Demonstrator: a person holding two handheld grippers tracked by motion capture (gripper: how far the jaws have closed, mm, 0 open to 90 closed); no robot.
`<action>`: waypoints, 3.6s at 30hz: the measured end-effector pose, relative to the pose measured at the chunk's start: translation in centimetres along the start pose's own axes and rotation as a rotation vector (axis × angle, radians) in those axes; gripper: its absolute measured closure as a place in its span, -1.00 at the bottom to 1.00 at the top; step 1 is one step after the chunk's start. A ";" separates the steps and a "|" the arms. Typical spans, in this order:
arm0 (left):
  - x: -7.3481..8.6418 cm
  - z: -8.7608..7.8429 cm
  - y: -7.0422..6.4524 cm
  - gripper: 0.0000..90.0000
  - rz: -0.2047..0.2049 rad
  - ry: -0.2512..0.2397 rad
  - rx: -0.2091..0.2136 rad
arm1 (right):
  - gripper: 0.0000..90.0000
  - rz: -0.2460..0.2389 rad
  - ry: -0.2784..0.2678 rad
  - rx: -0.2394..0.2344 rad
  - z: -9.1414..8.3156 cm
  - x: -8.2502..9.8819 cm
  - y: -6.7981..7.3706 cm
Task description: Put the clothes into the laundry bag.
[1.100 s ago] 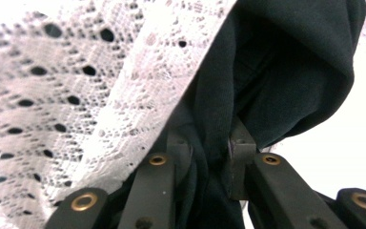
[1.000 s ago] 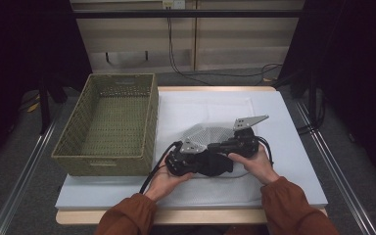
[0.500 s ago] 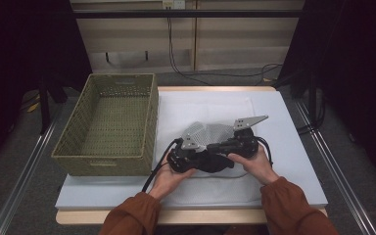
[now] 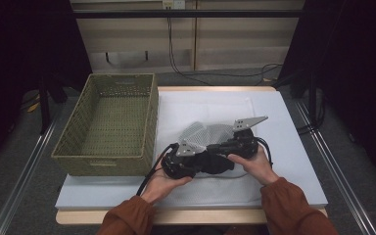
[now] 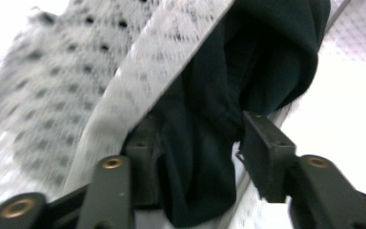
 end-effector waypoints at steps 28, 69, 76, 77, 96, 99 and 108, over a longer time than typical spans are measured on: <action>-2.0 3.8 -1.5 0.91 0.027 0.025 0.082 | 0.97 0.000 0.020 0.002 0.3 0.3 0.0; -0.4 4.0 0.4 0.37 -0.063 0.032 0.056 | 0.97 0.008 0.036 0.027 0.1 1.2 -0.4; -1.0 5.2 -0.1 0.88 -0.068 0.046 0.087 | 0.97 0.005 0.028 0.023 -0.2 1.0 -0.3; -1.1 5.4 -0.1 0.90 -0.073 0.030 0.091 | 0.97 0.005 0.028 0.023 -0.2 1.0 -0.3; -2.1 7.0 1.1 0.90 -0.132 -0.002 -0.031 | 0.97 0.019 0.040 0.025 -0.5 1.5 -0.6; -2.1 7.0 1.1 0.88 -0.137 -0.005 -0.028 | 0.97 0.019 0.042 0.026 -0.4 1.6 -0.7; -1.7 6.1 0.3 0.70 -0.099 0.003 0.000 | 0.97 0.030 0.023 0.044 -1.2 1.4 -1.2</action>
Point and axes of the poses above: each handheld gripper's, and its own axes: z roughly forward along the jaws, x roughly out of its underside, y roughly to its left, the point moved 5 cm from there along z, roughly forward along the jaws, and after that the axes turned 3 degrees about -y, right-handed, at the moved point
